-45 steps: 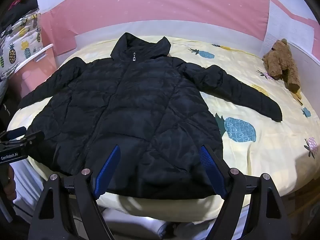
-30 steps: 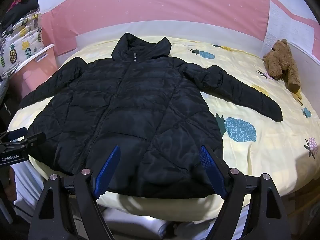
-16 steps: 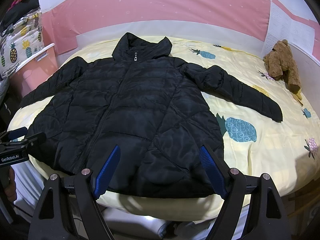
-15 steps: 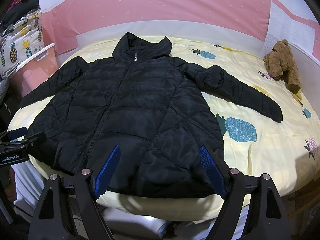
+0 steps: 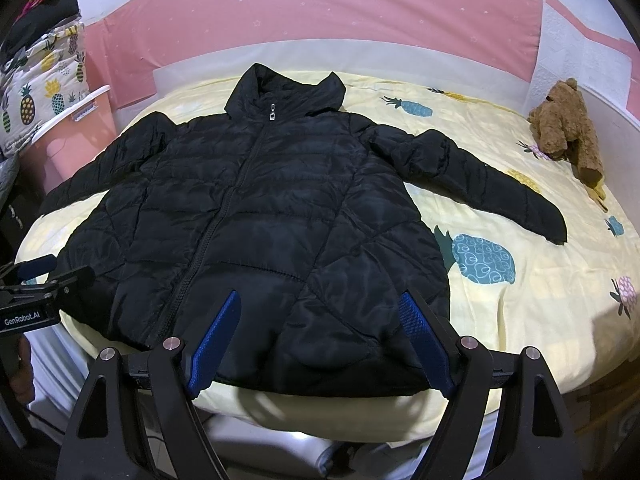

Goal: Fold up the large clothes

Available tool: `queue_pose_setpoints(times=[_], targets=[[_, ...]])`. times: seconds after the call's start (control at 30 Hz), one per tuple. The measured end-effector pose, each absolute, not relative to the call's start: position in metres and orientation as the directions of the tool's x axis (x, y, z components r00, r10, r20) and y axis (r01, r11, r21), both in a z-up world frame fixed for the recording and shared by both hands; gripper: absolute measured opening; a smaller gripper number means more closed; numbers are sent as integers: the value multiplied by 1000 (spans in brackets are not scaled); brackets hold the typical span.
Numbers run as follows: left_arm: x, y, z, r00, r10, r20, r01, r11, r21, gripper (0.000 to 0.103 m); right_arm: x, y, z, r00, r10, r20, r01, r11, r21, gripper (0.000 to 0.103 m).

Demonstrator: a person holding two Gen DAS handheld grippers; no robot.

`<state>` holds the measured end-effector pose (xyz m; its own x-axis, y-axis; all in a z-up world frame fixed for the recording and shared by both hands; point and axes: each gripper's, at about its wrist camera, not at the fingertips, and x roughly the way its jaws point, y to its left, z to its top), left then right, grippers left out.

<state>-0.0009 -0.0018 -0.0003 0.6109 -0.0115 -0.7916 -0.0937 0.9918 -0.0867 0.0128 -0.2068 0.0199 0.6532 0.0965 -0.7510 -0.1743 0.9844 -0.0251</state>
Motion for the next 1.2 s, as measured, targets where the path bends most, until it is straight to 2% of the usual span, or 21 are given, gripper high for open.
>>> queue_pose_setpoints(times=[1.2], targets=[[-4, -8, -7, 605, -16, -796, -86, 993, -86, 99, 13, -205, 17, 652, 97, -752, -176, 984, -26, 81]])
